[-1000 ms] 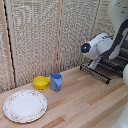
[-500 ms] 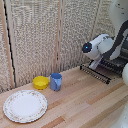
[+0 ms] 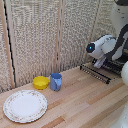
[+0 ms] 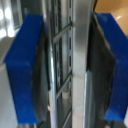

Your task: Kindly employ your clamp to softly take hold of the bread. Delicately rest it on the oven pan, verifying that it is even on the surface. Using your clamp and attentiveness, smoothly glide the pan into the oven and along the appropriate brackets, securing it in position.

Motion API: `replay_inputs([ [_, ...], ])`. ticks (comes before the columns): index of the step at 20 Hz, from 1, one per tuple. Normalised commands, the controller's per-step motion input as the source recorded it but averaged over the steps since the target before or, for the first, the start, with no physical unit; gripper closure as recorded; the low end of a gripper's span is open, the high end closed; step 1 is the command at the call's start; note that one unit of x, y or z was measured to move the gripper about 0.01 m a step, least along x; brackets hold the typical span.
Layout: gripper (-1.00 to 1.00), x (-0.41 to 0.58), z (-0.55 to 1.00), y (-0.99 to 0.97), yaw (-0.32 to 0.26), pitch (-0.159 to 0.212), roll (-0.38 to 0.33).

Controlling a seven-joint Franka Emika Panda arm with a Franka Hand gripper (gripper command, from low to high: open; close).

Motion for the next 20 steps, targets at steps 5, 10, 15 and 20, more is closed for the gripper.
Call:
replay_inputs([
  [5, -1.0, -0.092, 0.11, -0.41, 0.017, -0.061, 0.0],
  [10, -1.0, -0.085, 0.29, 0.0, 0.004, -0.085, 0.029],
  [15, -1.0, 0.009, 0.34, 0.05, 0.0, -0.024, 0.051],
  [20, -1.0, 0.154, -0.01, 0.34, -0.007, 0.01, 0.02],
])
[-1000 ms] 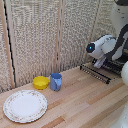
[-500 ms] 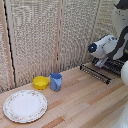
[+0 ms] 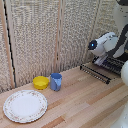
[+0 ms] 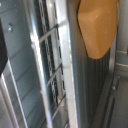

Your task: Kindly employ your clamp to softly take hold of the bread. Delicately rest it on the oven pan, verifying that it is even on the surface. Using your clamp and attentiveness, smoothly glide the pan into the oven and along the appropriate brackets, securing it in position.

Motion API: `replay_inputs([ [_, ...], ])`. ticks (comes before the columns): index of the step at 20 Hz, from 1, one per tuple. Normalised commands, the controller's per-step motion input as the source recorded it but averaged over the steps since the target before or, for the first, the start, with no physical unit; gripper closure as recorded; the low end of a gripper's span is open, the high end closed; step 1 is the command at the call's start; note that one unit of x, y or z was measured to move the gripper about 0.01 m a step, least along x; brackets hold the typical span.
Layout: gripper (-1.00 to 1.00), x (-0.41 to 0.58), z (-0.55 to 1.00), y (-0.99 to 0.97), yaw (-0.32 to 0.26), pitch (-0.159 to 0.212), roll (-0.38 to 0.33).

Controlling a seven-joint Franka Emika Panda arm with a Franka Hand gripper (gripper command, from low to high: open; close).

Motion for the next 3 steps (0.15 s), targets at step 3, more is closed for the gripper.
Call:
replay_inputs([
  [3, -1.0, 0.121, 0.0, 0.72, 0.0, 0.054, 0.028],
])
